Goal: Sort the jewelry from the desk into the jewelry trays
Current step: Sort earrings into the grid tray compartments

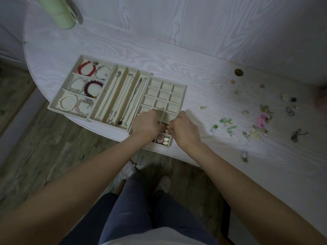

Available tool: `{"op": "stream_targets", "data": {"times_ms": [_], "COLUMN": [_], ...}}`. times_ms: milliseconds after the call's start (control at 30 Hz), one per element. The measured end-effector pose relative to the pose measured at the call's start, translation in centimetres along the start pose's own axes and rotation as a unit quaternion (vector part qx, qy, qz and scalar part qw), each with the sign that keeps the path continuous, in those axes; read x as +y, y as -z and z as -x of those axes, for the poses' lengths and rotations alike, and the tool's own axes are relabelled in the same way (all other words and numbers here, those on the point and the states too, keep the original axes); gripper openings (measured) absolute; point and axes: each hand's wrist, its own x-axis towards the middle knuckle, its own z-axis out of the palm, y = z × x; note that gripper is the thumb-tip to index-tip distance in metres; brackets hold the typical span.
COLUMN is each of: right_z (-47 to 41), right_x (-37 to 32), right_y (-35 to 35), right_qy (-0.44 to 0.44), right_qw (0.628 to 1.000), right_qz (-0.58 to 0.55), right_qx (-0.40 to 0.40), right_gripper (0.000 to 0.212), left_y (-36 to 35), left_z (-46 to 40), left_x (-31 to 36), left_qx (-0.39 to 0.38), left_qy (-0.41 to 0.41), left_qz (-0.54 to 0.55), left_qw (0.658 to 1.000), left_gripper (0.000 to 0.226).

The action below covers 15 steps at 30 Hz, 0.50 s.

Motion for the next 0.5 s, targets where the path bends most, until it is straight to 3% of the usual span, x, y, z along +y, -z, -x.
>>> {"op": "stream_targets", "data": {"times_ms": [300,400,500], "right_z": [0.0,0.2,0.4], "right_x": [0.2,0.7,1.3], "right_y": [0.1,0.4,0.0], "right_qy": [-0.017,-0.006,-0.016], "right_qw": [0.998,0.999,0.995], "right_qz": [-0.051,-0.007,-0.088], "right_qx": [0.026,0.052,0.037], "right_gripper": [0.016,0.019,0.021], "left_y": [-0.1,0.2,0.8], "left_z": [-0.2,0.2,0.9], "left_x": [-0.2,-0.8,-1.4], "left_qx": [-0.005,0.006,0.008], "left_qy": [-0.044,-0.11,-0.2], "left_qz": [-0.044,-0.041,-0.057], "left_qw": [0.998,0.993,0.978], "left_gripper": [0.034,0.027,0.029]}}
